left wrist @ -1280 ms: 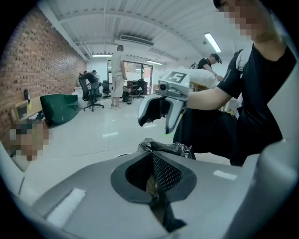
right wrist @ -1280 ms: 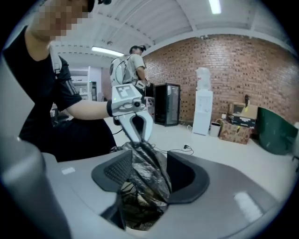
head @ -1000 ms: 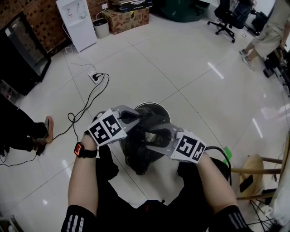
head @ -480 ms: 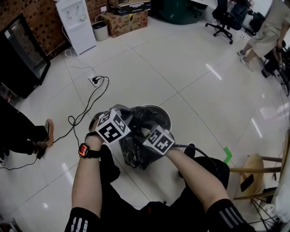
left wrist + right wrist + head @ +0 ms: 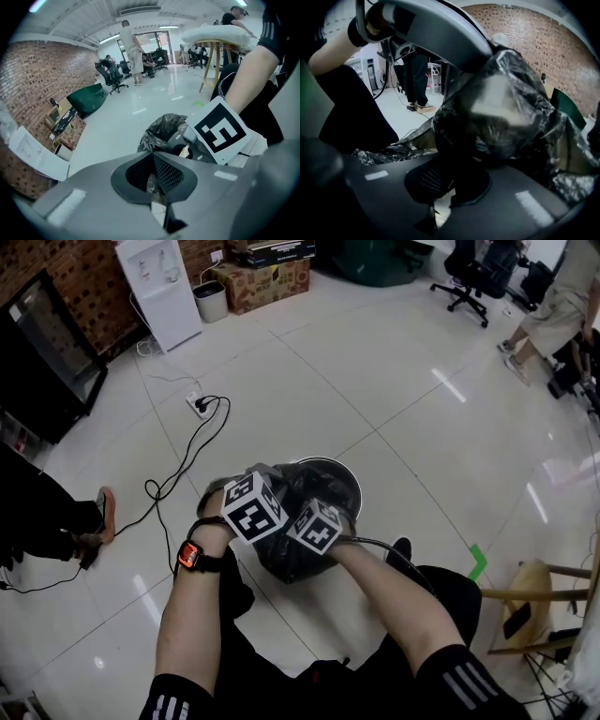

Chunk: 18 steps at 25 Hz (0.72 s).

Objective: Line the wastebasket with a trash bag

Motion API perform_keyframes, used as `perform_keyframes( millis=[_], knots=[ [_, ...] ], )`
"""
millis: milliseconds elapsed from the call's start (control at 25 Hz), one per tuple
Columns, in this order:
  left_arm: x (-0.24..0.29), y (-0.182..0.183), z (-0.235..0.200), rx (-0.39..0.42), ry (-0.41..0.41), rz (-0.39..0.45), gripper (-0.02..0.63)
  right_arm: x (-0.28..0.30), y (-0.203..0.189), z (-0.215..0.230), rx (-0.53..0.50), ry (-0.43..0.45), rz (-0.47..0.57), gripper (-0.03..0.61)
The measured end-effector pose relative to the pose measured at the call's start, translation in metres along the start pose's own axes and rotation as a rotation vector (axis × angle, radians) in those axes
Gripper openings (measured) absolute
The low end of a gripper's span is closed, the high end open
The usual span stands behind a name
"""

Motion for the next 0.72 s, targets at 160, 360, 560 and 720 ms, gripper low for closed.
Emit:
perform_keyframes(
  millis=[160, 360, 560, 720],
  knots=[
    [-0.001, 0.004, -0.005, -0.009, 0.028, 0.010, 0.000, -0.012, -0.005, 0.022, -0.120, -0.057, -0.035, 0.008],
    [-0.010, 0.015, -0.009, -0.023, 0.062, 0.071, 0.000, -0.041, 0.002, 0.063, -0.241, -0.141, -0.094, 0.008],
    [-0.019, 0.019, -0.016, -0.077, 0.068, 0.117, 0.000, -0.058, 0.015, 0.081, -0.265, -0.126, -0.136, 0.008],
    [-0.009, 0.010, -0.014, -0.110, 0.042, 0.066, 0.000, -0.041, 0.002, 0.069, -0.280, -0.060, -0.183, 0.008]
  ],
)
Point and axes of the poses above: the fingertips, and each gripper's own axes: x forward along the fingers, z to its right, y out of its top, the point moved 7 cm from there along -x, backward along the fingers, and after that the axes turned 12 degrees about -y, right-handed, at the moved point
